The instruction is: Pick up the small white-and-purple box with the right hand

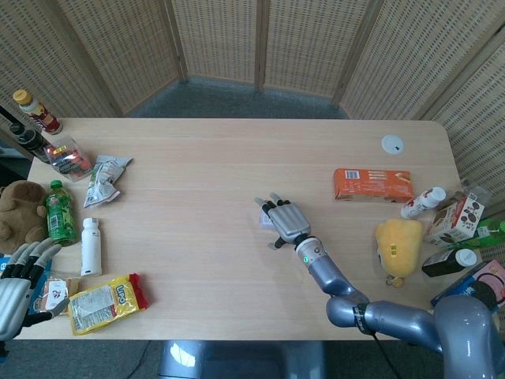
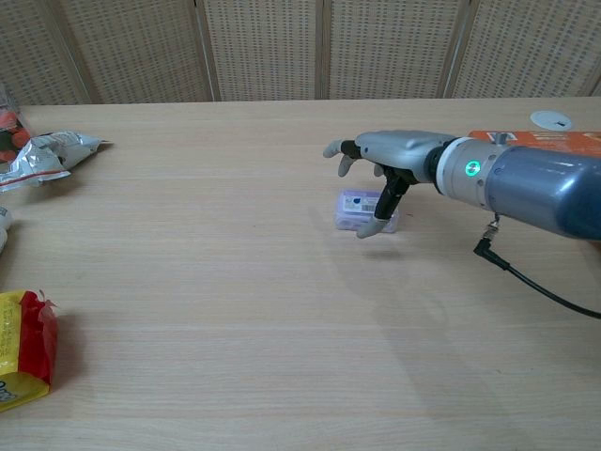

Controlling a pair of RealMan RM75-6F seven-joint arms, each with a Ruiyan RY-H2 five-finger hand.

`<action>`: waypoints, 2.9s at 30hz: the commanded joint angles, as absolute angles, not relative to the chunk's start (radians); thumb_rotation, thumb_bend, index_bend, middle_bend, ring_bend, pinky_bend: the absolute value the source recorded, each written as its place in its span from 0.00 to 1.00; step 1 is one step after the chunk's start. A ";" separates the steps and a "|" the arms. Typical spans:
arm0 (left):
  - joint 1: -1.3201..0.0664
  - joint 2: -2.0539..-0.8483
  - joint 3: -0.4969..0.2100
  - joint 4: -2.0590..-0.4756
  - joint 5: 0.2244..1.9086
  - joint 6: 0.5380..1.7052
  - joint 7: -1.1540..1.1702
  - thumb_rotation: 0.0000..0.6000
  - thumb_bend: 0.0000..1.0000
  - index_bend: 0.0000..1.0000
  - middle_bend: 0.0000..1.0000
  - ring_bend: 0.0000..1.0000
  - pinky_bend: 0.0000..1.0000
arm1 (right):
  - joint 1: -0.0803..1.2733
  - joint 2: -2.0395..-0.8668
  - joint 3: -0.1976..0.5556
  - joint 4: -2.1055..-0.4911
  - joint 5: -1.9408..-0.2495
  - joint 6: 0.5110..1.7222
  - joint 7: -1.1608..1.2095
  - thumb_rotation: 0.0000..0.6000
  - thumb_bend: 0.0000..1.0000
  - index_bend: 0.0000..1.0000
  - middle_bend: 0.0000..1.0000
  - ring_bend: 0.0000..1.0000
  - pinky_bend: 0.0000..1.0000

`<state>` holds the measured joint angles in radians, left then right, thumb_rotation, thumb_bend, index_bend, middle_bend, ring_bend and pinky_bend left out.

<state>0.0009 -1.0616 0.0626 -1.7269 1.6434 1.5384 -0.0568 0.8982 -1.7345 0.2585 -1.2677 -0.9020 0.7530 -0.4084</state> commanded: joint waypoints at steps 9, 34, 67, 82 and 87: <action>0.004 -1.057 0.062 -1.729 1.639 1.544 -0.056 1.00 0.23 0.11 0.07 0.00 0.00 | 0.970 -1.800 0.272 -1.096 -0.831 0.663 -0.368 1.00 0.14 0.00 0.22 0.07 0.23; 0.017 -1.049 0.064 -1.716 1.633 1.561 -0.074 1.00 0.23 0.11 0.07 0.00 0.00 | 0.941 -1.837 0.246 -0.986 -0.896 0.660 -0.239 1.00 0.14 0.12 0.51 0.37 0.42; 0.021 -1.062 0.074 -1.727 1.669 1.574 -0.061 1.00 0.22 0.11 0.07 0.00 0.00 | 0.919 -1.400 0.349 -1.632 -0.841 0.866 -0.398 1.00 0.16 0.26 0.69 0.53 0.55; 0.041 -1.067 0.082 -1.717 1.684 1.605 -0.078 1.00 0.23 0.11 0.07 0.00 0.00 | 0.994 -1.256 0.398 -1.810 -0.737 0.935 -0.477 1.00 0.16 0.27 0.69 0.53 0.55; 0.039 -1.070 0.081 -1.717 1.684 1.604 -0.078 1.00 0.23 0.11 0.07 0.00 0.00 | 1.010 -1.236 0.392 -1.829 -0.714 0.948 -0.483 1.00 0.16 0.27 0.69 0.53 0.55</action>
